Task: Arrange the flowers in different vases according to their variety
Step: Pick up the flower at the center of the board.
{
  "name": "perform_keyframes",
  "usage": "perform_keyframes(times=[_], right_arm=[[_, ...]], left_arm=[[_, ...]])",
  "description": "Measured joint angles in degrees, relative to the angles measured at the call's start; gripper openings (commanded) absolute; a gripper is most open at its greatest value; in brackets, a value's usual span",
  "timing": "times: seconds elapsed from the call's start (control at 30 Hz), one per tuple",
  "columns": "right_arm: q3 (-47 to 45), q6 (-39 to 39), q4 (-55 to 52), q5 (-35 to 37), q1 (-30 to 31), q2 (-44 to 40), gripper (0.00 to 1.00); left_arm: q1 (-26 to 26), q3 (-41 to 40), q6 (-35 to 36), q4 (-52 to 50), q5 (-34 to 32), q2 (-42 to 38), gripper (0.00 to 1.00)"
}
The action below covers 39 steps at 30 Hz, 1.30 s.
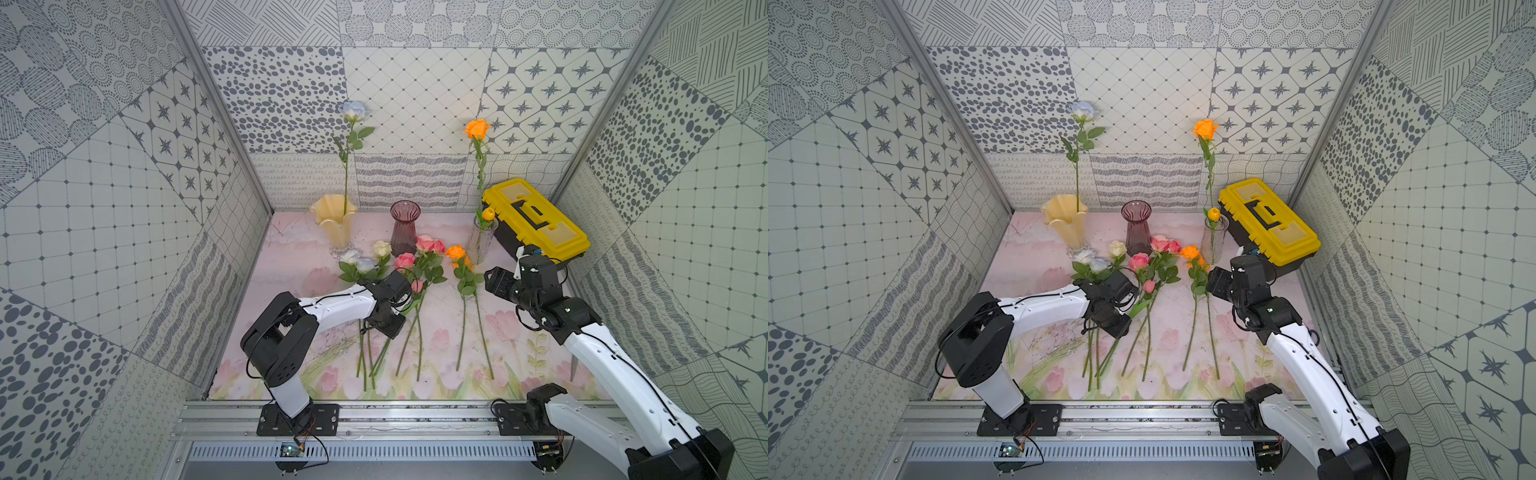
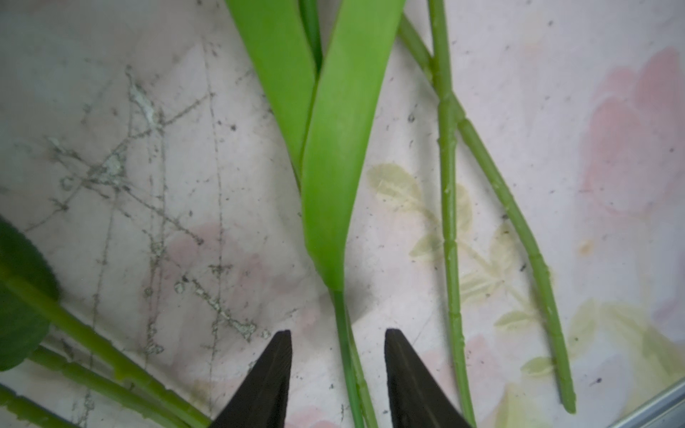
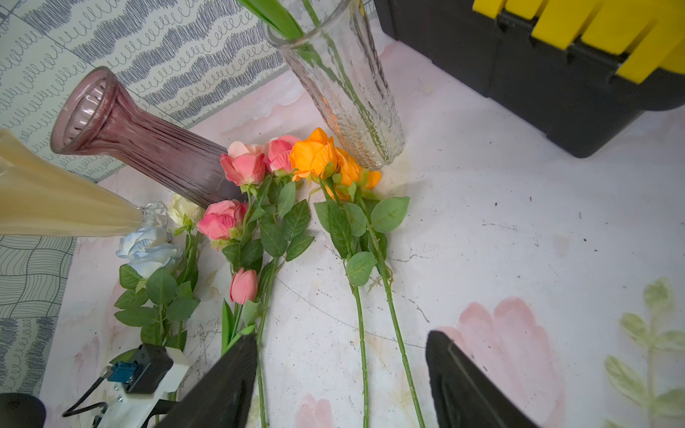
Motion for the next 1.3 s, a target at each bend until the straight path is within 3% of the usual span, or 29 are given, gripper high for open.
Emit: perform_keyframes(times=[0.73, 1.3], right_arm=[[-0.9, 0.0, 0.0, 0.2, 0.0, -0.9, 0.74], [-0.9, 0.0, 0.0, 0.4, 0.0, -0.9, 0.74]], left_arm=[[0.0, 0.8, 0.0, 0.0, -0.8, 2.8, 0.14], [0.0, 0.6, -0.2, 0.0, -0.4, 2.5, 0.15]])
